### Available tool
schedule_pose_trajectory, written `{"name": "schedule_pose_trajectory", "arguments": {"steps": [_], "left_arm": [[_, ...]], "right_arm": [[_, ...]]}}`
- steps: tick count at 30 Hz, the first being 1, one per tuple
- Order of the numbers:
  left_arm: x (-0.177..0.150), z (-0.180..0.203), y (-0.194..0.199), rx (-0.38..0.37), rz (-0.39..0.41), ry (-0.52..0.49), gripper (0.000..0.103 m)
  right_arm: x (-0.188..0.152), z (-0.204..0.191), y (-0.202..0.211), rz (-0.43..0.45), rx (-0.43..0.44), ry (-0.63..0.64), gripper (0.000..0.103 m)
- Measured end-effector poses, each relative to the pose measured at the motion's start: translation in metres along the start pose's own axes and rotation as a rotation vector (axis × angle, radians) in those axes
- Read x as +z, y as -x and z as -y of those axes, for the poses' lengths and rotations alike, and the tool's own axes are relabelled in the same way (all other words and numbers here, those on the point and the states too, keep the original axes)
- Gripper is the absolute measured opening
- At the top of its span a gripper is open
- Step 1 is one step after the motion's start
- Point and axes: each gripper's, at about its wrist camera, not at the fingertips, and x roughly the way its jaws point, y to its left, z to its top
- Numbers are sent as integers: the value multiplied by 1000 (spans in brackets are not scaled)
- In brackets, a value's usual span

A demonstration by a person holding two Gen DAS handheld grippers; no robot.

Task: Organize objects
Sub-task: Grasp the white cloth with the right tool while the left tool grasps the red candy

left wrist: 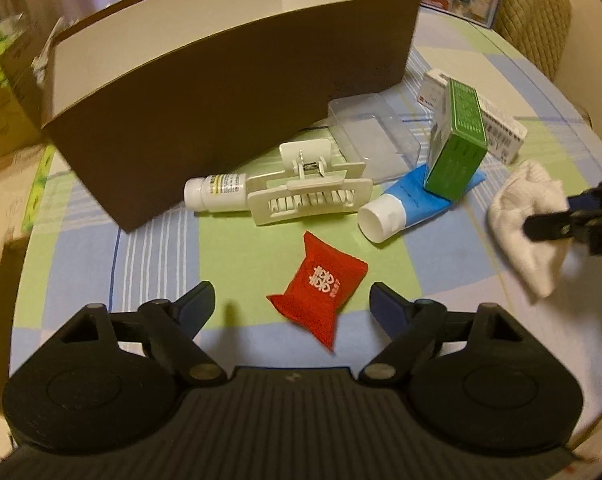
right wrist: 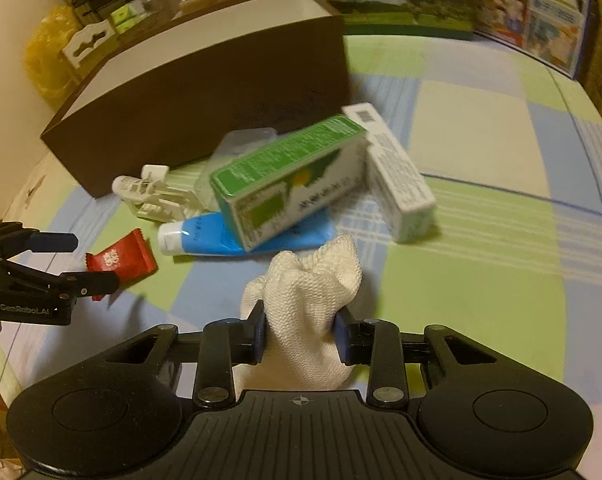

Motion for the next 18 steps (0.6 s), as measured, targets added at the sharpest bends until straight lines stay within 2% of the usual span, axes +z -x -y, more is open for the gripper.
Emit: {"name": "schedule_pose_trajectory", "arguments": {"steps": [5, 8, 10, 14, 16, 18], "left_arm": [[-1, 11, -5, 12, 31, -137, 77], [-2, 18, -11, 15, 24, -191, 65], [-2, 21, -14, 4, 17, -205, 54], [-3, 22, -15, -9, 17, -198, 46], [-2, 21, -15, -18, 18, -194, 38], [-2, 21, -15, -26, 17, -188, 36]], "right_arm": [[-5, 12, 8, -2, -20, -59, 30], [-7, 14, 11, 0, -29, -70, 31], [-8, 14, 12, 1, -32, -73, 31], [-9, 13, 12, 1, -37, -73, 31], [-9, 12, 12, 0, -39, -71, 31], [-9, 12, 11, -3, -41, -70, 31]]}}
